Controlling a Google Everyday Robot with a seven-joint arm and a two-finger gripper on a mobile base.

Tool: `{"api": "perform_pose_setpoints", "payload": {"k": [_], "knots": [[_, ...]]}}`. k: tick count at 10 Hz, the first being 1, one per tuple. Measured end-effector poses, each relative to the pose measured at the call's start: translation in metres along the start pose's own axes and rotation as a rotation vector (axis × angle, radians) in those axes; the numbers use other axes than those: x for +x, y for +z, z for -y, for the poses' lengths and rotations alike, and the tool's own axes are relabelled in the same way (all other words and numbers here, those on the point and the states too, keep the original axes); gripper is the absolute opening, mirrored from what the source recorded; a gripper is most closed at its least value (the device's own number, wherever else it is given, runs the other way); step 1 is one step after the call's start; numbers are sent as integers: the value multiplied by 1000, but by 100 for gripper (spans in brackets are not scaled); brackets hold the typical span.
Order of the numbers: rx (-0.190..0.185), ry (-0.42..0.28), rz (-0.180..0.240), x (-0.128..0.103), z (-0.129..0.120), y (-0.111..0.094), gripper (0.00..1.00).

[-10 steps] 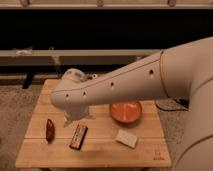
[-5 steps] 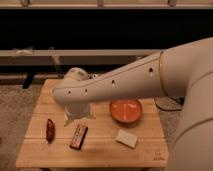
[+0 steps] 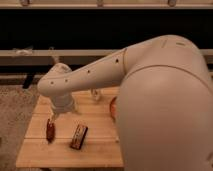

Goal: Place the pepper on the white sponge

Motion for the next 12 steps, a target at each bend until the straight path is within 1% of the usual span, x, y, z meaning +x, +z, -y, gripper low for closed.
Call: {"api": "perform_pose_setpoints", "payload": {"k": [2,3,4,6,7,9,12], "knots": [[11,-45,-8,-12,-46,14,80],[9,-53,-13,-16,-59,23,80],[15,-56,-15,-21,-65,34,80],[12,-66,-24,-24,-82,51,80],[18,-65,-28,-27,-85,62,80],[26,-54,-45,-29,-89,89,80],[44,-42,-68,-28,-96,118,80]]}}
